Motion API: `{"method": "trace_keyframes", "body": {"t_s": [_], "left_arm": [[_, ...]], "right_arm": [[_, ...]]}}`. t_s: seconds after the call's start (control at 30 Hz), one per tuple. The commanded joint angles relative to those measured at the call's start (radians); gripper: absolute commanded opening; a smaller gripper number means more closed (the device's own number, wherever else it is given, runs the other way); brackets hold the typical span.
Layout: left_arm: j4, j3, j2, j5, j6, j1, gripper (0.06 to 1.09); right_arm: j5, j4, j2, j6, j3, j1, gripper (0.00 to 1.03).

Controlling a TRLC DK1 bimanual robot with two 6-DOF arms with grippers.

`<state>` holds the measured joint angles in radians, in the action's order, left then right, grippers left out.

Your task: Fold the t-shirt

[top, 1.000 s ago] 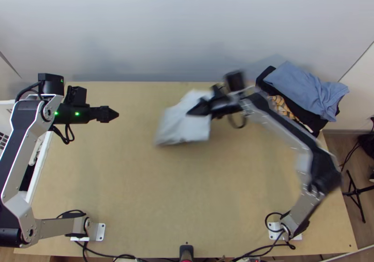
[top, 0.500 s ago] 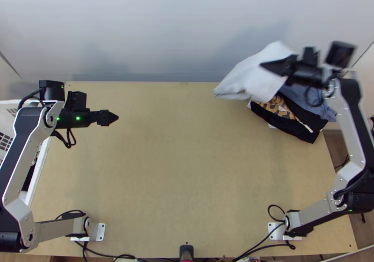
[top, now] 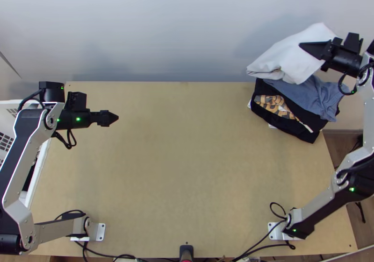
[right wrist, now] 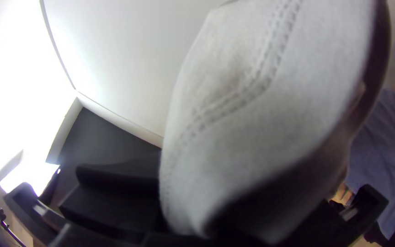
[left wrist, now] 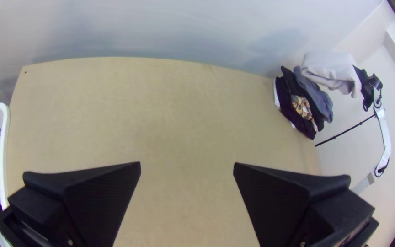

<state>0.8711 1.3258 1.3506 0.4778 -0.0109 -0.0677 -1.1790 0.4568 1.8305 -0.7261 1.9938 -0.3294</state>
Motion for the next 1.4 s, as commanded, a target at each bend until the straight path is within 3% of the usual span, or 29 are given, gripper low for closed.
{"method": "trace_keyframes", "body": {"t_s": [0.0,0.4,0.73,1.0,1.03,1.07,1.13,1.17,1.27,1.37], "left_arm": [[-0.006,-0.002,-0.002,0.001,-0.003,-0.003,1.04],[-0.006,-0.017,-0.024,0.001,-0.001,-0.006,1.04],[-0.012,-0.005,-0.022,0.002,-0.003,-0.011,1.04],[-0.029,0.000,-0.008,0.004,0.000,-0.001,1.04],[-0.032,0.000,-0.007,0.004,0.000,-0.001,1.04],[-0.032,0.000,-0.007,0.005,0.000,-0.001,1.04],[-0.034,0.000,-0.007,0.007,-0.003,-0.001,1.04],[-0.035,0.000,-0.007,0.007,-0.004,-0.001,1.04],[-0.035,0.004,-0.004,0.007,-0.004,-0.001,1.04],[-0.035,0.001,-0.005,0.007,-0.006,-0.003,1.04]], "right_arm": [[-0.044,-0.001,0.087,0.001,0.042,-0.068,0.03],[-0.050,0.008,0.202,0.001,0.065,-0.083,0.03],[-0.036,0.194,0.243,0.056,0.039,-0.148,0.03],[0.144,0.431,0.250,0.310,0.037,-0.188,0.03],[0.171,0.450,0.250,0.327,0.037,-0.189,0.10],[0.185,0.462,0.250,0.335,0.037,-0.192,0.29],[0.205,0.499,0.250,0.335,0.037,-0.203,0.89],[0.223,0.510,0.248,0.335,0.039,-0.207,1.00],[0.371,0.510,0.216,0.356,0.042,-0.218,0.99],[0.578,0.485,0.174,0.378,0.045,-0.221,0.99]]}}
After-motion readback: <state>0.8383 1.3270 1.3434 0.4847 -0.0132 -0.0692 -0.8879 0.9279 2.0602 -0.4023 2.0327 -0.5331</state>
